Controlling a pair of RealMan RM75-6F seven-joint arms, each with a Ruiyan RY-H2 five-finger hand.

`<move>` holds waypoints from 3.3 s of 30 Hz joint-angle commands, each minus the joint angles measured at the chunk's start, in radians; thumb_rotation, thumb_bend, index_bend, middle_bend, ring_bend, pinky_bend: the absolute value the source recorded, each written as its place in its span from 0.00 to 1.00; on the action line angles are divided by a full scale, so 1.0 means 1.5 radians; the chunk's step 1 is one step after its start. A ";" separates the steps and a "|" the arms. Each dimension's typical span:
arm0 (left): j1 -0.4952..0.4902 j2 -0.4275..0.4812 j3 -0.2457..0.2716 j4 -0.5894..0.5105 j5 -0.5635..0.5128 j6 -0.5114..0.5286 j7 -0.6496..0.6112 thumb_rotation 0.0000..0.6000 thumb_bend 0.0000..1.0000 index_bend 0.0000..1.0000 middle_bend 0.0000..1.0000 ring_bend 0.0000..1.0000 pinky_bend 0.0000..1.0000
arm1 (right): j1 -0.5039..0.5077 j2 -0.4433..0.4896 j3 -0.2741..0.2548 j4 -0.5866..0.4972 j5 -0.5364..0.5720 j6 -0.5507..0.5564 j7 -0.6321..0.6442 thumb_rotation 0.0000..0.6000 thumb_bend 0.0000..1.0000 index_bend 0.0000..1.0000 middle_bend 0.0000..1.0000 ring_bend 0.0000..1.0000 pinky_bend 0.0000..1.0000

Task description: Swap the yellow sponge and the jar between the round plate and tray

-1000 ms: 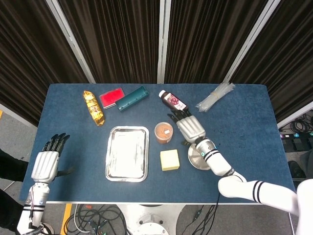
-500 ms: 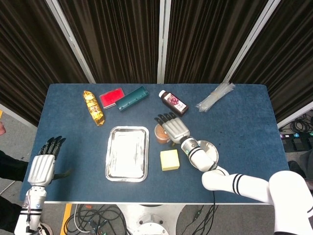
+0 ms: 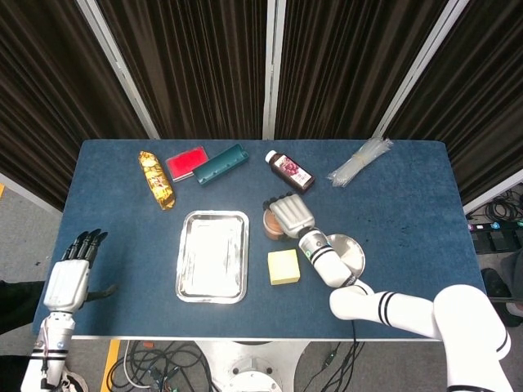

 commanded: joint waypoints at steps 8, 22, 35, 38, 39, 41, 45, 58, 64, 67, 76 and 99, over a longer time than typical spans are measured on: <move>-0.001 -0.009 -0.007 0.005 0.005 -0.019 0.005 1.00 0.06 0.09 0.05 0.01 0.15 | -0.084 0.147 -0.021 -0.185 -0.042 0.119 -0.004 1.00 0.19 0.58 0.50 0.43 0.28; -0.004 -0.015 -0.017 0.004 0.019 -0.033 0.012 1.00 0.06 0.09 0.05 0.01 0.15 | -0.206 0.207 -0.115 -0.266 -0.106 0.178 0.040 1.00 0.19 0.58 0.50 0.42 0.25; -0.008 -0.020 -0.023 0.007 0.019 -0.052 0.012 1.00 0.06 0.09 0.05 0.01 0.15 | -0.226 0.201 -0.121 -0.257 -0.096 0.139 0.046 1.00 0.14 0.54 0.46 0.38 0.19; -0.008 -0.021 -0.023 0.009 0.018 -0.055 0.010 1.00 0.06 0.09 0.05 0.01 0.15 | -0.223 0.214 -0.120 -0.262 -0.096 0.119 0.053 1.00 0.05 0.40 0.35 0.20 0.10; -0.008 -0.021 -0.023 0.010 0.018 -0.056 0.009 1.00 0.06 0.09 0.05 0.01 0.15 | -0.223 0.219 -0.120 -0.263 -0.097 0.116 0.053 1.00 0.02 0.33 0.30 0.12 0.05; -0.007 -0.021 -0.025 0.010 0.015 -0.056 0.006 1.00 0.06 0.09 0.05 0.01 0.15 | -0.224 0.227 -0.119 -0.271 -0.092 0.112 0.052 1.00 0.00 0.22 0.23 0.04 0.01; -0.007 -0.019 -0.027 0.007 0.017 -0.056 0.003 1.00 0.06 0.09 0.05 0.01 0.15 | -0.227 0.245 -0.115 -0.291 -0.087 0.111 0.057 1.00 0.00 0.04 0.11 0.00 0.00; -0.068 -0.021 -0.038 -0.036 0.045 -0.137 0.005 1.00 0.02 0.09 0.05 0.01 0.14 | -0.338 0.331 -0.062 -0.354 -0.200 0.290 0.219 1.00 0.00 0.00 0.06 0.00 0.00; -0.137 -0.071 -0.065 -0.064 0.051 -0.205 0.019 1.00 0.00 0.09 0.05 0.01 0.15 | -0.401 0.366 -0.029 -0.316 -0.220 0.358 0.338 1.00 0.00 0.00 0.04 0.00 0.00; -0.175 -0.093 -0.077 -0.068 0.055 -0.244 0.031 1.00 0.00 0.09 0.05 0.01 0.15 | -0.417 0.378 -0.018 -0.296 -0.215 0.358 0.377 1.00 0.00 0.00 0.03 0.00 0.00; -0.281 -0.172 -0.119 -0.051 0.038 -0.336 0.052 1.00 0.00 0.08 0.05 0.00 0.15 | -0.442 0.383 0.007 -0.241 -0.203 0.337 0.451 1.00 0.00 0.00 0.02 0.00 0.00; -0.441 -0.302 -0.139 0.144 0.019 -0.437 0.007 1.00 0.00 0.08 0.05 0.00 0.14 | -0.485 0.402 0.035 -0.208 -0.208 0.316 0.503 1.00 0.00 0.00 0.01 0.00 0.00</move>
